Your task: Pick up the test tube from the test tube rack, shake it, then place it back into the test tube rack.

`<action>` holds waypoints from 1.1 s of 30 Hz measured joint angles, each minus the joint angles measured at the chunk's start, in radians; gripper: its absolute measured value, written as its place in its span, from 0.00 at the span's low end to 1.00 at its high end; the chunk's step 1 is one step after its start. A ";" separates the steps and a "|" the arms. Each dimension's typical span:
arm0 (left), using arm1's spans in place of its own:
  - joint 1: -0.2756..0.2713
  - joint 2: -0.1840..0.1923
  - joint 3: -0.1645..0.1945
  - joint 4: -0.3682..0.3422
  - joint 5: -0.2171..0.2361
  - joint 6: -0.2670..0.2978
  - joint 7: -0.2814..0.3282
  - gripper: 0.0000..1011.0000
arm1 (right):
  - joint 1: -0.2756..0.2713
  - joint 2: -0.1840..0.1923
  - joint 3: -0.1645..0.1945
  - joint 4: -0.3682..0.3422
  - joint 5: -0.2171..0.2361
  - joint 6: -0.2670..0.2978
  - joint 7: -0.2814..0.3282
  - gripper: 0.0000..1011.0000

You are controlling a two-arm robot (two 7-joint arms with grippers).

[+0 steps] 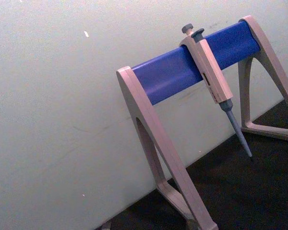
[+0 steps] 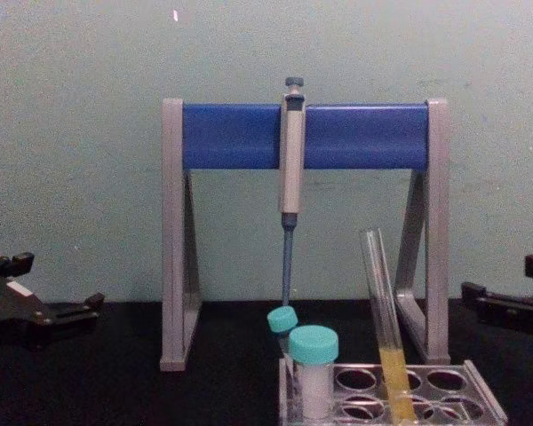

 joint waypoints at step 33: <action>0.000 0.000 0.000 0.000 0.000 0.000 0.000 1.00 | 0.150 -0.031 -0.075 0.033 0.049 0.226 0.312 0.99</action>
